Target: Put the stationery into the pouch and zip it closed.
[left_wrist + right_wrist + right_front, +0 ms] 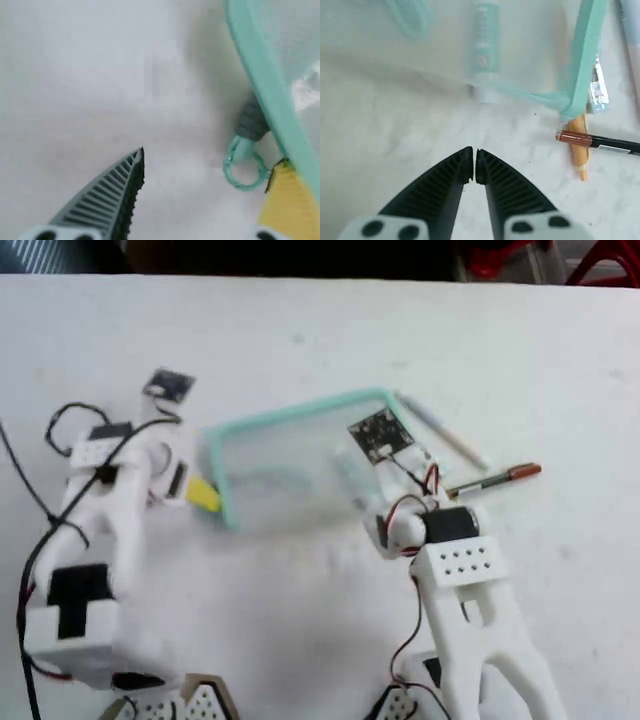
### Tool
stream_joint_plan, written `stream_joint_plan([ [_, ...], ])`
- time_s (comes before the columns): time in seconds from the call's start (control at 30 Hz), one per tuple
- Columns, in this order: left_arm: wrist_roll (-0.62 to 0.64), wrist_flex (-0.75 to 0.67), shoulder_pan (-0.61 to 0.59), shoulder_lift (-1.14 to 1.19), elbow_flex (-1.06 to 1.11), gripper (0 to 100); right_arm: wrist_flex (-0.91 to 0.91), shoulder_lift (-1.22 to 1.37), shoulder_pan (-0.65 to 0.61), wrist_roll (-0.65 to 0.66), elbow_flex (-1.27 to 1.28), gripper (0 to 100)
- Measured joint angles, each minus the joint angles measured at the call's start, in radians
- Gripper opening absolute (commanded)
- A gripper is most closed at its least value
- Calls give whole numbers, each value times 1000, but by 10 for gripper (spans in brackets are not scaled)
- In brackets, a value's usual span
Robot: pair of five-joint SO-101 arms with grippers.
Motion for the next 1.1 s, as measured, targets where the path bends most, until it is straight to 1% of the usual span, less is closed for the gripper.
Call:
stream_joint_plan([
  [0.17,75,0,25,121,-57,386,0,0,0,0,0,18],
  [0.37,138,0,25,141,-123,302,0,0,0,0,0,18],
  [0.47,143,0,38,141,-138,282,0,0,0,0,2,18],
  [0.67,143,0,123,141,-124,227,-3,-2,0,0,15,18],
  [0.87,144,18,158,157,-126,226,-3,-2,0,0,15,18],
  [0.97,144,52,161,212,-169,225,-3,-2,0,0,15,18],
  [1.03,143,103,161,259,-233,225,-3,-2,0,0,15,18],
  [1.1,143,157,163,308,-302,190,-3,-2,0,0,28,18],
])
